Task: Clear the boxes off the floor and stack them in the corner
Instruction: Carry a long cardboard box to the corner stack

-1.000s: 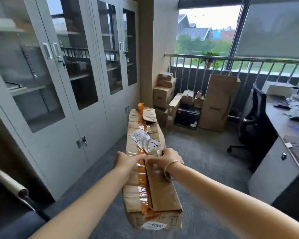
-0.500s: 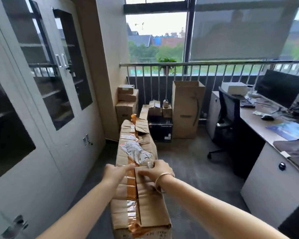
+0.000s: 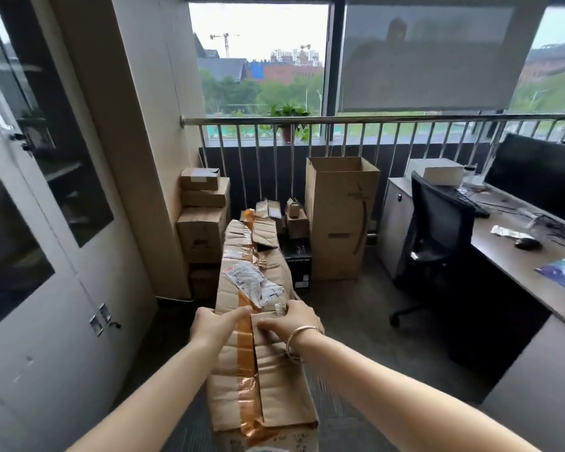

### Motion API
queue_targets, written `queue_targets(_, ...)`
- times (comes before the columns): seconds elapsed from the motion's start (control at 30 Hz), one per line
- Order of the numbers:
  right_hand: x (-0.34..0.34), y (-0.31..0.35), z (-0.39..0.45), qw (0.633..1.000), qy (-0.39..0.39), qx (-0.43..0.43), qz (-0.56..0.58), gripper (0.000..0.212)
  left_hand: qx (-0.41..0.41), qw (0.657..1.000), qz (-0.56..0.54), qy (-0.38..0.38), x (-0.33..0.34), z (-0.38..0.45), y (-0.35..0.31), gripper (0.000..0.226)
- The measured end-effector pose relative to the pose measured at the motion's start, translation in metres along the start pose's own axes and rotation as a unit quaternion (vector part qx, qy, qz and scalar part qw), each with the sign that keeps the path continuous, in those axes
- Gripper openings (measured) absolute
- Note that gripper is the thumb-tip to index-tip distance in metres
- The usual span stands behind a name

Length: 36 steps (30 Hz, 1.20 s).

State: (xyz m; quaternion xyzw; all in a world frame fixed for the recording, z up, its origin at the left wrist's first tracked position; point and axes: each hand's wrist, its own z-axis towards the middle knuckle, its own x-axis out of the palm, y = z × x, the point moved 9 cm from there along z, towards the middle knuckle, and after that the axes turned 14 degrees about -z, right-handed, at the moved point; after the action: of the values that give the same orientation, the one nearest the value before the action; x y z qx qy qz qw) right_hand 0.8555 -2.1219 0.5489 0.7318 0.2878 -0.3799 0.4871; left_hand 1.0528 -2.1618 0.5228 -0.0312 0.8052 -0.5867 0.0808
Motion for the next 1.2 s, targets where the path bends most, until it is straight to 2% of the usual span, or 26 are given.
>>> queue_targets(0.3,-0.021,0.071,0.225,1.000,0.003,-0.007,-0.016,0.065,0.011,1.000,-0.006,-0.020,0.048,0.214,-0.074,0.063)
queue_targets(0.33,-0.022,0.078,0.249,1.000,0.001,-0.008,-0.019,0.066,0.015,1.000,-0.008,-0.018,0.054,0.235,-0.082,0.063)
queue_targets(0.43,-0.021,0.100,0.327,1.000,0.003,-0.002,-0.021,0.066,0.002,1.000,-0.005,-0.021,0.069,0.313,-0.094,0.094)
queue_targets(0.47,-0.021,0.106,0.351,1.000,0.002,0.002,-0.023,0.066,0.000,1.000,0.001,-0.021,0.074,0.337,-0.099,0.097)
queue_targets(0.6,-0.021,0.144,0.473,1.000,0.006,0.018,-0.002,0.065,-0.007,1.000,0.005,-0.011,0.100,0.465,-0.133,0.097)
queue_targets(0.77,-0.023,0.187,0.597,0.999,0.012,0.019,0.023,0.068,0.007,1.000,0.013,-0.012,0.121,0.586,-0.181,0.085)
queue_targets(0.87,-0.023,0.203,0.668,0.998,0.023,0.037,0.036,0.065,-0.004,1.000,0.028,-0.011,0.140,0.654,-0.196,0.091)
queue_targets(0.97,-0.018,0.212,0.743,0.997,0.039,0.040,0.052,0.064,-0.020,0.999,0.021,-0.019,0.161,0.729,-0.197,0.106)
queue_targets(1.2,0.009,0.215,0.910,0.996,0.073,0.024,0.034,0.058,-0.025,0.998,0.029,-0.048,0.214,0.880,-0.191,0.071)
